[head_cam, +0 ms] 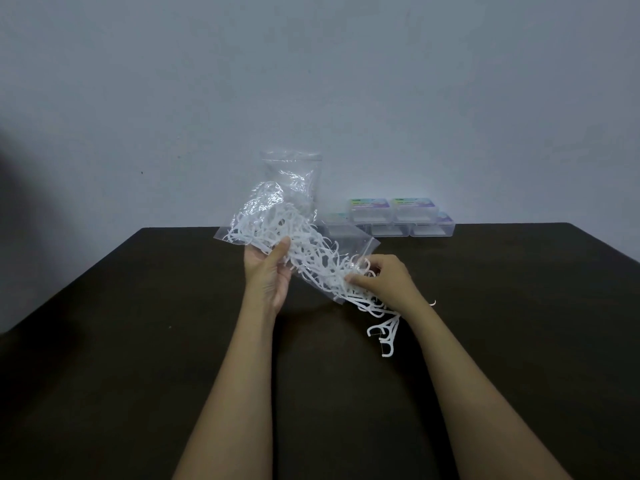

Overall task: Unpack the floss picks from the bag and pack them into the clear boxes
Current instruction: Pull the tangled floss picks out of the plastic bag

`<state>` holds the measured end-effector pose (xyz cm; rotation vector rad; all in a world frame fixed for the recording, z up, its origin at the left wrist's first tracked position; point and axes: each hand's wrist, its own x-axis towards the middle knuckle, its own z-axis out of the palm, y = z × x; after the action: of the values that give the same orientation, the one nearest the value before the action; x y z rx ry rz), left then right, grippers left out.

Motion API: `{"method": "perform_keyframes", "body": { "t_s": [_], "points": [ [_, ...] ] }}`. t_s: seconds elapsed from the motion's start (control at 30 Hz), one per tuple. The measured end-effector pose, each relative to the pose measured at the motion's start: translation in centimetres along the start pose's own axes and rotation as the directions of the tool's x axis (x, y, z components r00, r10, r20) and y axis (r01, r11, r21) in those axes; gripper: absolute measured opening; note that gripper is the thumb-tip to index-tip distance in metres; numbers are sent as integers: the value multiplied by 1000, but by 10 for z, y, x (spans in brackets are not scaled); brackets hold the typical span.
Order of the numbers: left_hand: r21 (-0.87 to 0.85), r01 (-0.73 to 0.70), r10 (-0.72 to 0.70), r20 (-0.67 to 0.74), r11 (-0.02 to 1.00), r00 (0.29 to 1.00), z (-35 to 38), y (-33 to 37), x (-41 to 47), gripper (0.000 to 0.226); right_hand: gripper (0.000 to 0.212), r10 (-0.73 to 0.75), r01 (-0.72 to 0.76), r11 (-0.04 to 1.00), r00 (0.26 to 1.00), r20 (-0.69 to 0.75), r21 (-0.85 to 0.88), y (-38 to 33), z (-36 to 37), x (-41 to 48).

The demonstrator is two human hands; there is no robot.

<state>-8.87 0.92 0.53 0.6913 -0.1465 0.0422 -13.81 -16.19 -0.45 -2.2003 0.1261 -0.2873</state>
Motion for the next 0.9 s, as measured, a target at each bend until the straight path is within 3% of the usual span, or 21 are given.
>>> {"method": "perform_keyframes", "body": {
  "t_s": [0.17, 0.33, 0.5, 0.63, 0.77, 0.9],
  "points": [
    [-7, -13, 12, -28, 1000, 1000, 2, 2, -1, 39, 33, 54, -62, 994, 995, -88, -87, 1, -8, 1],
    [42, -19, 19, -19, 999, 1000, 3, 2, -1, 40, 6, 45, -54, 996, 993, -112, -78, -2, -7, -1],
    [44, -38, 36, 36, 998, 999, 5, 3, -1, 42, 43, 11, -20, 995, 995, -98, -94, -7, -2, -4],
    [62, -42, 38, 59, 997, 998, 6, 2, -2, 42, 53, 12, -16, 981, 1000, -24, -194, -9, 6, -6],
    [90, -49, 42, 80, 995, 996, 6, 3, -2, 38, 41, -10, 15, 934, 1000, 16, -358, -9, 12, -4],
    [87, -57, 50, 77, 995, 996, 6, 2, 0, 35, 19, -12, 4, 950, 1000, -23, -314, -8, 8, -5]
  ]
}}
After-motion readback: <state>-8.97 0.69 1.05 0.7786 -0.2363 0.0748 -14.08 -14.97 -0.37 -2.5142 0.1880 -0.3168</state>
